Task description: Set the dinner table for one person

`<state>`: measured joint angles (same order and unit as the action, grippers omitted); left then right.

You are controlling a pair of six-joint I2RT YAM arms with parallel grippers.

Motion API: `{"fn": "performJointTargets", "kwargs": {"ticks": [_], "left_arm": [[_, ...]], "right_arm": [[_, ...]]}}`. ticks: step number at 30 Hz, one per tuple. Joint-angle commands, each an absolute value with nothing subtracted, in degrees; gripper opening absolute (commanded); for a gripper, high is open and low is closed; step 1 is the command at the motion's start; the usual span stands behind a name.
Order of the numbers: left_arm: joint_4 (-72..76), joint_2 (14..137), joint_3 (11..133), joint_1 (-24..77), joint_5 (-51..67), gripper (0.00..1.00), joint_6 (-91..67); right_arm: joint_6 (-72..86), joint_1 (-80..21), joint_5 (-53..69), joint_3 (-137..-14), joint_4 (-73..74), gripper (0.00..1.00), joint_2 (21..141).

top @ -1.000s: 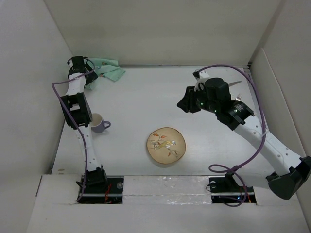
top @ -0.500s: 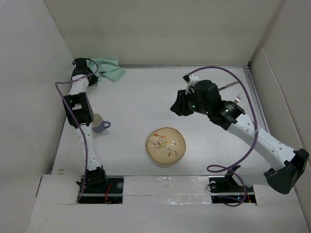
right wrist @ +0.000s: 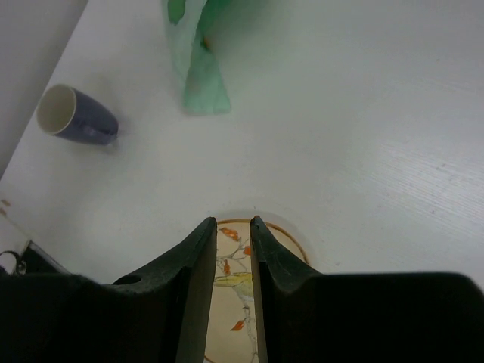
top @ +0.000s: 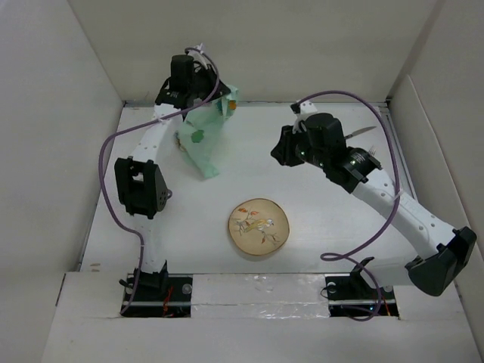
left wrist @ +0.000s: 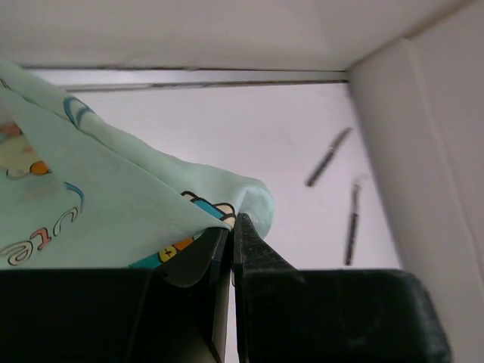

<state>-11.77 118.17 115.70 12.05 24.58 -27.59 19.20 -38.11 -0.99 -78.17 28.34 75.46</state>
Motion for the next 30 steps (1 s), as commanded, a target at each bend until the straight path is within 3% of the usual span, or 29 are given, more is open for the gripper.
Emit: {"fn": "performJointTargets", "kwargs": {"ticks": [1, 7, 18, 30], "left_arm": [[-8.6, 112.1, 120.1, 10.7, 34.5, 0.00, -29.4], [3.4, 103.4, 110.9, 8.4, 39.8, 0.00, -33.9], [18.4, 105.8, 92.5, 2.1, 41.9, 0.00, -44.2], [9.3, 105.3, 88.8, 2.1, 32.7, 0.00, -38.2]], "right_arm": [[18.7, -34.3, -3.6, -80.8, 24.9, 0.32, 73.9], [19.7, -30.1, -0.6, -78.9, 23.0, 0.43, 73.8], [21.0, -28.7, 3.1, -72.7, 19.3, 0.72, 82.3], [22.9, -26.1, 4.5, -79.1, 17.9, 0.73, 107.6]]}}
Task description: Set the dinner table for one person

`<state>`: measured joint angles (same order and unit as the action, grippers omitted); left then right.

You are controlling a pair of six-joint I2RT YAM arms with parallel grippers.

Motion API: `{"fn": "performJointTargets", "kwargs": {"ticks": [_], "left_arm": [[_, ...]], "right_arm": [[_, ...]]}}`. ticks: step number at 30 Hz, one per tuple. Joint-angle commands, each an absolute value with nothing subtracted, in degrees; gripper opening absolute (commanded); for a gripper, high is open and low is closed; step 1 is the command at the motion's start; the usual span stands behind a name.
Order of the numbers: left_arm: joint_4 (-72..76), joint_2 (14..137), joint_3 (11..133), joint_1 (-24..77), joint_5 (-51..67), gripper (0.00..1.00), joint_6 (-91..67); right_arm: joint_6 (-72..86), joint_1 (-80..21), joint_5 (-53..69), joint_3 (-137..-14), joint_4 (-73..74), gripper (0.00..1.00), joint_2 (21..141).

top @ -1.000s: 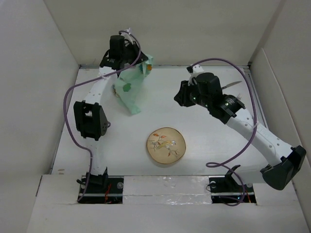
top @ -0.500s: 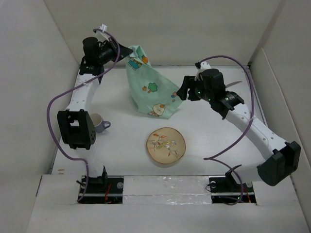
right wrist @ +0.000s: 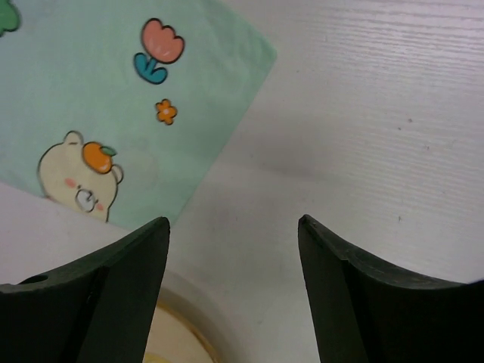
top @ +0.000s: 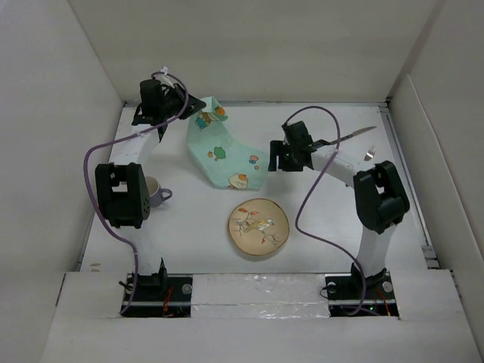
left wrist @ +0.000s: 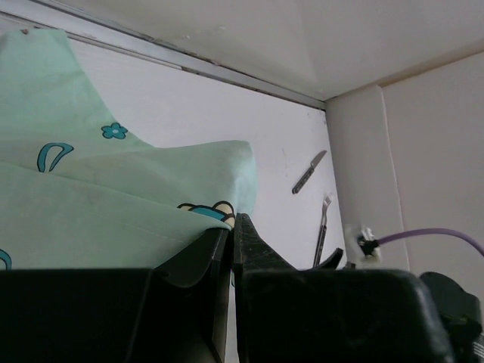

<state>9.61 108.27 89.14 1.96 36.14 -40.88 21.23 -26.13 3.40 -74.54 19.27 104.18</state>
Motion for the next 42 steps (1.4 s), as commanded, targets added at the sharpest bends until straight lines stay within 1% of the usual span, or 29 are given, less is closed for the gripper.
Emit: {"fn": "performJointTargets", "kwargs": {"ticks": [1, 9, 11, 13, 14, 15, 16, 17, 18, 19, 21, 22, 25, 28, 29, 30, 31, 32, 34, 36, 38, 40, 41, 42], "left_arm": [[8.8, 105.2, 88.7, 2.1, 32.3, 0.00, -38.1], [8.8, 105.5, 87.4, 2.1, 32.3, 0.00, -38.1], [8.8, 105.4, 87.0, 2.1, 32.4, 0.00, -38.2], [8.8, 104.9, 86.3, 2.1, 32.4, 0.00, -38.2], [8.9, 104.4, 85.6, 2.1, 32.3, 0.00, -38.2], [8.9, 104.4, 85.6, 2.1, 32.3, 0.00, -38.2], [8.9, 104.1, 85.4, 2.1, 32.5, 0.00, -38.2], [8.9, 104.0, 85.2, 2.1, 32.3, 0.00, -38.3], [9.0, 103.8, 84.9, 2.1, 32.3, 0.00, -38.1], [8.9, 103.5, 84.8, 2.1, 32.3, 0.00, -38.1], [9.0, 103.4, 84.4, 2.1, 32.0, 0.00, -38.3], [9.1, 103.4, 84.3, 2.1, 31.8, 0.00, -38.4], [9.2, 103.7, 85.2, 2.1, 30.4, 0.00, -39.4], [9.6, 107.5, 90.3, 2.1, 30.0, 0.00, -42.4], [10.4, 108.4, 94.4, 2.1, 30.8, 0.00, -43.5], [12.8, 109.4, 96.1, 2.1, 31.5, 0.00, -47.2], [14.0, 111.0, 98.2, 2.1, 32.9, 0.00, -49.3], [15.5, 111.6, 102.3, 2.1, 33.5, 0.00, -51.5], [18.7, 112.3, 106.1, 2.1, 34.8, 0.00, -56.7], [22.7, 111.6, 109.3, 2.1, 35.1, 0.00, -59.4], [25.3, 109.0, 107.9, 2.1, 35.3, 0.00, -62.0], [29.0, 103.8, 103.4, 2.1, 34.0, 0.00, -63.2], [33.4, 102.1, 96.0, 2.1, 33.9, 0.00, -64.8], [35.1, 100.1, 91.8, 2.1, 33.8, 0.00, -65.6]], "right_arm": [[23.5, -25.6, 3.5, -81.1, 18.2, 0.72, 110.7], [28.8, -25.0, -1.3, -92.6, 23.5, 0.64, 122.9], [29.4, -25.0, -1.8, -94.8, 24.4, 0.62, 124.4], [30.5, -25.8, -2.9, -96.1, 26.0, 0.58, 126.3], [31.5, -26.4, -3.9, -97.9, 27.6, 0.51, 127.9], [31.6, -26.5, -3.9, -97.9, 27.6, 0.51, 127.9], [31.9, -26.5, -3.9, -98.2, 27.8, 0.46, 128.3], [32.4, -27.0, -4.0, -99.0, 28.0, 0.44, 128.6], [32.6, -27.0, -4.4, -99.4, 28.1, 0.38, 129.3], [32.6, -27.0, -4.4, -99.9, 28.1, 0.22, 129.6], [32.6, -27.5, -4.7, -102.2, 28.3, 0.12, 130.5], [32.6, -27.5, -4.7, -103.3, 29.4, 0.00, 131.3], [32.2, -27.5, -3.3, -105.8, 28.0, 0.00, 130.0], [31.6, -26.8, -3.8, -106.4, 18.6, 0.00, 126.1], [30.7, -26.8, -4.6, -107.7, 17.9, 0.00, 123.7], [29.8, -26.2, -6.8, -109.8, 17.8, 0.00, 122.6], [29.0, -26.2, -7.6, -115.5, 19.0, 0.00, 121.9], [27.7, -25.7, -8.3, -118.8, 19.7, 0.00, 120.9], [26.2, -25.0, -9.1, -127.1, 20.8, 0.00, 119.5], [24.2, -23.9, -9.2, -130.5, 20.4, 0.00, 116.6], [22.9, -23.9, -8.2, -132.8, 20.2, 0.00, 114.4], [22.2, -23.3, -7.3, -131.3, 19.7, 0.00, 110.3], [21.1, -23.3, -7.3, -126.5, 19.2, 0.00, 108.6], [21.0, -23.3, -6.8, -122.7, 18.1, 0.00, 106.5]]}}
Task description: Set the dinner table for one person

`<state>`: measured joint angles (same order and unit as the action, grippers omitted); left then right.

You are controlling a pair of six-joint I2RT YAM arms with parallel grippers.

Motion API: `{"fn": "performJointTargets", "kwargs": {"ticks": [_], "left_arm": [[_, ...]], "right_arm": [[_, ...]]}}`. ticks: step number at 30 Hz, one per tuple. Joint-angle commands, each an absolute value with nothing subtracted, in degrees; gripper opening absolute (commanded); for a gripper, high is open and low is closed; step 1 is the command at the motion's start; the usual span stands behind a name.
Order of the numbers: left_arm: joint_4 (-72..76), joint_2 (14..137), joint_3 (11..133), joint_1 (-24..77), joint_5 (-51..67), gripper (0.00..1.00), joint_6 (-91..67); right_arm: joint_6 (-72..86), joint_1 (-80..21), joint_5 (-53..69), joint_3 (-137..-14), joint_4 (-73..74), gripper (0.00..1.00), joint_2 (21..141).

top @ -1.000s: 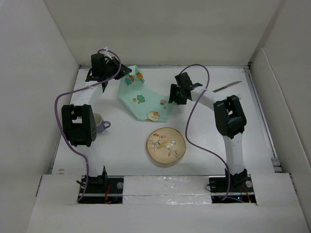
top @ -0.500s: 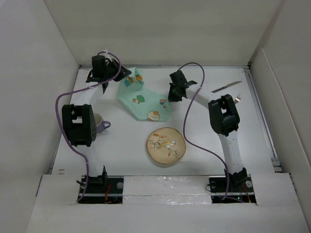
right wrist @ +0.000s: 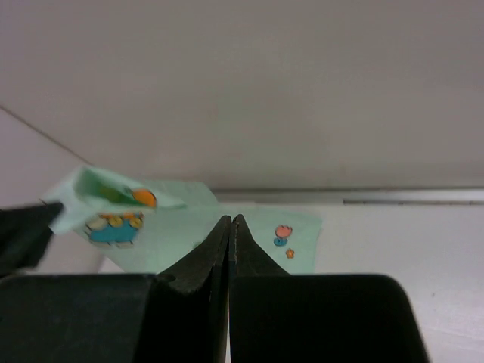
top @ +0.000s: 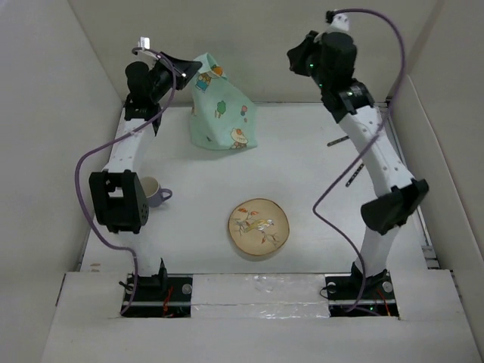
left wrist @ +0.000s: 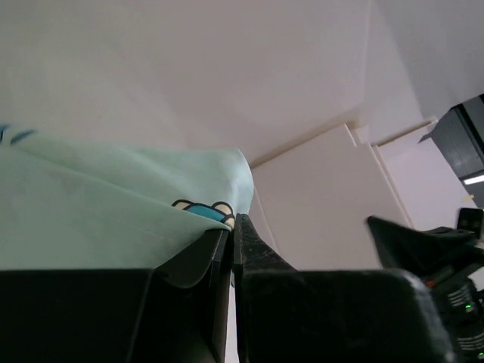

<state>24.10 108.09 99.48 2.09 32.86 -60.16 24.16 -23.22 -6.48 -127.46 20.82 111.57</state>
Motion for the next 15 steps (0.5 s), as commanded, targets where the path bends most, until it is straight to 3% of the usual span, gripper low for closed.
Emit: {"fn": "performJointTargets", "kwargs": {"ticks": [1, 5, 7, 12, 15], "left_arm": [[36.0, 96.3, 87.5, 2.1, 33.3, 0.00, -66.2], [38.9, 90.6, 69.0, 2.1, 34.1, 0.00, -67.0], [37.4, 89.6, 68.5, 4.0, 35.5, 0.00, -63.4], [29.9, 88.5, 81.5, 10.2, 33.7, 0.00, -57.0], [26.4, 89.2, 91.6, 11.5, 31.4, 0.00, -54.9]], "right_arm": [[21.6, -23.3, -5.9, -118.9, 16.5, 0.00, 102.9], [23.4, -24.5, -2.7, -98.1, 11.6, 0.00, 96.6], [23.9, -25.0, -0.4, -89.5, 9.2, 0.00, 95.2], [23.5, -26.3, 3.0, -84.7, 9.0, 0.00, 92.5], [22.3, -26.8, 4.7, -85.1, 11.2, 0.20, 91.9]]}}
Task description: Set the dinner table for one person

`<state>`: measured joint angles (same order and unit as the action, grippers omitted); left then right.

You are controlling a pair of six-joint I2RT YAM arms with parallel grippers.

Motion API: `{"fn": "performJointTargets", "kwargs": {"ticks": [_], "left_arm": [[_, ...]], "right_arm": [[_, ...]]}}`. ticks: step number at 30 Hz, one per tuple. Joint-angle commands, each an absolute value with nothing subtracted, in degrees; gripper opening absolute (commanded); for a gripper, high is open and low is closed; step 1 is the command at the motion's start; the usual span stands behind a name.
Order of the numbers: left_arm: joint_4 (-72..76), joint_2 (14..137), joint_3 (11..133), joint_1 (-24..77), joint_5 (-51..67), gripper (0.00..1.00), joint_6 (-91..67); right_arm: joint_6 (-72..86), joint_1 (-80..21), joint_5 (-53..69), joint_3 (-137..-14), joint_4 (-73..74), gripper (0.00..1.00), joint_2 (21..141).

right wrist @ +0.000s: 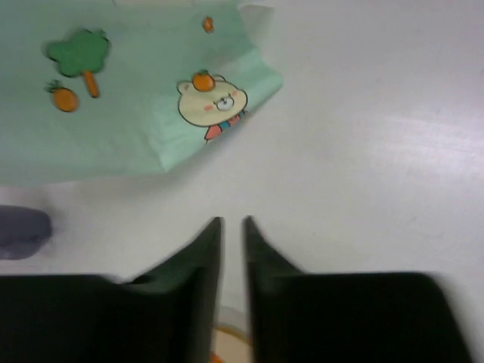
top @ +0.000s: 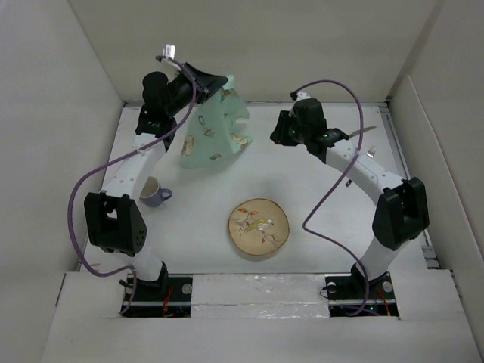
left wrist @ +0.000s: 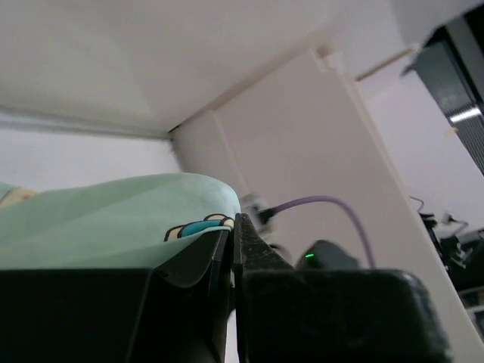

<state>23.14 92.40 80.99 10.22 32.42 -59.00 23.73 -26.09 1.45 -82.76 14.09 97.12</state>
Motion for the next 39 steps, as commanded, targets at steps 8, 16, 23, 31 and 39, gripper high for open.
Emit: {"fn": "performJointTargets", "kwargs": {"ticks": [8, 16, 23, 31, 39], "left_arm": [[20.9, 90.8, 100.3, 12.0, 28.6, 0.00, -54.9], [16.5, 101.7, 98.7, 12.0, 21.4, 0.00, -53.5], [8.2, 114.8, 108.9, 11.5, 12.8, 0.00, -47.4], [4.8, 120.1, 113.9, 9.1, 8.4, 0.00, -41.7], [1.2, 118.0, 112.2, 9.1, 8.9, 0.38, -33.9]], "right_arm": [[22.1, -27.3, 6.4, -78.1, 11.6, 0.72, 86.0], [22.9, -27.3, 5.6, -78.3, 14.3, 0.85, 94.2], [23.2, -28.4, 2.8, -87.1, 20.6, 0.86, 109.5], [24.8, -36.2, -6.2, -89.3, 27.1, 0.85, 116.4], [26.7, -35.1, -8.7, -94.1, 30.1, 0.40, 121.5]]}}
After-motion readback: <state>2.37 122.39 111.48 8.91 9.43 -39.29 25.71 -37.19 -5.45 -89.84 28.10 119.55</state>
